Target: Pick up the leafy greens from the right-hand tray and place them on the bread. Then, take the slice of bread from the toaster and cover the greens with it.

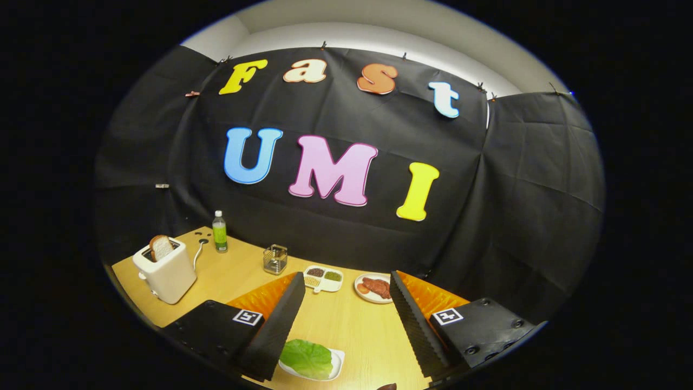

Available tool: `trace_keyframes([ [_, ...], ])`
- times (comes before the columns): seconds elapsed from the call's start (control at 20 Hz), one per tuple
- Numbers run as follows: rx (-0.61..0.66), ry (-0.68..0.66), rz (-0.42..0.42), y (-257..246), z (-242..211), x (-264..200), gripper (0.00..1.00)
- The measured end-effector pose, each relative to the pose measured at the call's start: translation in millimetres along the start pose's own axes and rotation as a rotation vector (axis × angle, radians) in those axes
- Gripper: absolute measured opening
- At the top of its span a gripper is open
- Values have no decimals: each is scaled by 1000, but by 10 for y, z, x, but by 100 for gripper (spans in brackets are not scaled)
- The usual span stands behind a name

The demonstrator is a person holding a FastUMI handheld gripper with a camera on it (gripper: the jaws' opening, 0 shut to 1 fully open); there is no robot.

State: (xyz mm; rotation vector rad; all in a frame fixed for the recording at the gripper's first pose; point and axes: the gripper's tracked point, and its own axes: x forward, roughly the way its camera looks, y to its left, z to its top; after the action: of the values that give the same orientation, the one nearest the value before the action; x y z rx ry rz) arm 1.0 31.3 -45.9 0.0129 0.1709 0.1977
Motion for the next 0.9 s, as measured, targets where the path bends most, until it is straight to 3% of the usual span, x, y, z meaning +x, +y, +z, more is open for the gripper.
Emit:
trace_keyframes([
  [0.45,-41,344,263,547,-1279,46,95],
  [0.6,-92,465,351,718,-1794,55,89],
  [0.9,-98,641,380,753,-2655,228,81],
])
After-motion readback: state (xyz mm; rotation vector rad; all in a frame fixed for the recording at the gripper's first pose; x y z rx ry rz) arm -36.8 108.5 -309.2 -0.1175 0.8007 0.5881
